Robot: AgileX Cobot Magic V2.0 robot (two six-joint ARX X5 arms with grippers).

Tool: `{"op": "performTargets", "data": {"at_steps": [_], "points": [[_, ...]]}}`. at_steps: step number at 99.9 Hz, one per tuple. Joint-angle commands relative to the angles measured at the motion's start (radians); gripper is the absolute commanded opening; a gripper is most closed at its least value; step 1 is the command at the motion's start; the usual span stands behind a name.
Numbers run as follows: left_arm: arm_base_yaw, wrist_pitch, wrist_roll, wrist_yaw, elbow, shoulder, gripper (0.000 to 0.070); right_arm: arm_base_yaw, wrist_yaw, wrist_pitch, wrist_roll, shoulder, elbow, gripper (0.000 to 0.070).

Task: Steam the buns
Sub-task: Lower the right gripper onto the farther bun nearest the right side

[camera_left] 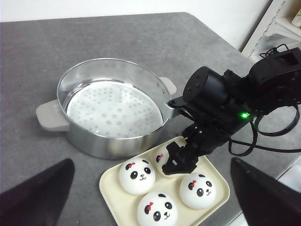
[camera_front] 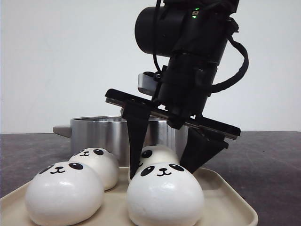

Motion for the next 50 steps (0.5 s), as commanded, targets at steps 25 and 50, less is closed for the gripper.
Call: {"op": "performTargets", "data": {"at_steps": [25, 50], "points": [[-0.005, -0.017, 0.014, -0.025, 0.018, 0.005, 0.0672, 0.008, 0.054, -0.015, -0.018, 0.044, -0.006, 0.0], [-0.005, -0.013, 0.018, -0.027, 0.019, 0.005, 0.0672, 0.025, 0.1, -0.016, -0.057, -0.071, 0.002, 0.0]]}}
